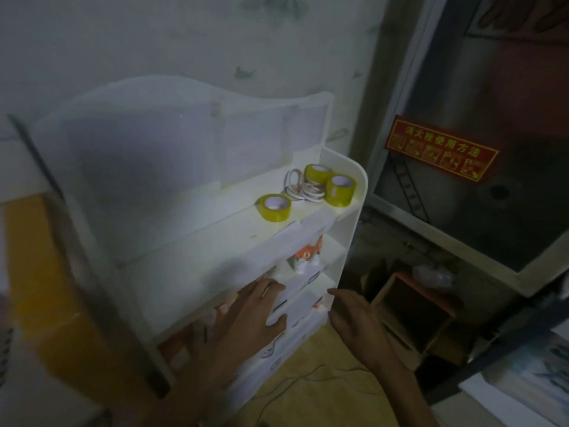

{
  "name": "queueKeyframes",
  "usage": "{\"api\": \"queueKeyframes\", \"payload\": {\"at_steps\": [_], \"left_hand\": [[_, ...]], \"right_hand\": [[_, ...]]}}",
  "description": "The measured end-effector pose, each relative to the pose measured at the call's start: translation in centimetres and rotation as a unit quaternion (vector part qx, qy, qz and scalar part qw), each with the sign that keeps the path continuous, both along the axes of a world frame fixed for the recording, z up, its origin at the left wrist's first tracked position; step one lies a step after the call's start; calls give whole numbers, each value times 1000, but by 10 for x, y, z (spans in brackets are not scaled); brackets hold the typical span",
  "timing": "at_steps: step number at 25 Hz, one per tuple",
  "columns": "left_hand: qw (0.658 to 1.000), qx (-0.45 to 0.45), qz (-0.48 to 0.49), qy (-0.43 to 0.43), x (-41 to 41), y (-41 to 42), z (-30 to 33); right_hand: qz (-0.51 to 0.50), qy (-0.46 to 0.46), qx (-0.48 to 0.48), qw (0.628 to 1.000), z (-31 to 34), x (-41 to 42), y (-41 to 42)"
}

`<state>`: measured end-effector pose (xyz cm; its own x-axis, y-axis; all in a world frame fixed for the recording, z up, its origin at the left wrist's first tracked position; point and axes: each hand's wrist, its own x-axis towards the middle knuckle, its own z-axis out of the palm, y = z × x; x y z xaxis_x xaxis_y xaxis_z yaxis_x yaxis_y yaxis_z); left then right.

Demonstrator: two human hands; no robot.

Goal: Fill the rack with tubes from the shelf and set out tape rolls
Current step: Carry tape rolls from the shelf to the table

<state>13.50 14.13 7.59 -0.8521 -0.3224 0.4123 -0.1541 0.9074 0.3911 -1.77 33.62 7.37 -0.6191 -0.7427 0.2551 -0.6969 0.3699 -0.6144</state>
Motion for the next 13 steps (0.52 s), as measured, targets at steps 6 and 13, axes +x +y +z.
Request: {"api": "queueKeyframes", "payload": {"at_steps": [6, 13], "left_hand": [[999, 31, 0, 13, -135, -40, -14], [999, 22, 38, 18, -245, -116, -9]], "right_hand": [[-7, 6, 51, 999, -7, -133, -41], [18, -2, 77, 997, -8, -269, -123]]}}
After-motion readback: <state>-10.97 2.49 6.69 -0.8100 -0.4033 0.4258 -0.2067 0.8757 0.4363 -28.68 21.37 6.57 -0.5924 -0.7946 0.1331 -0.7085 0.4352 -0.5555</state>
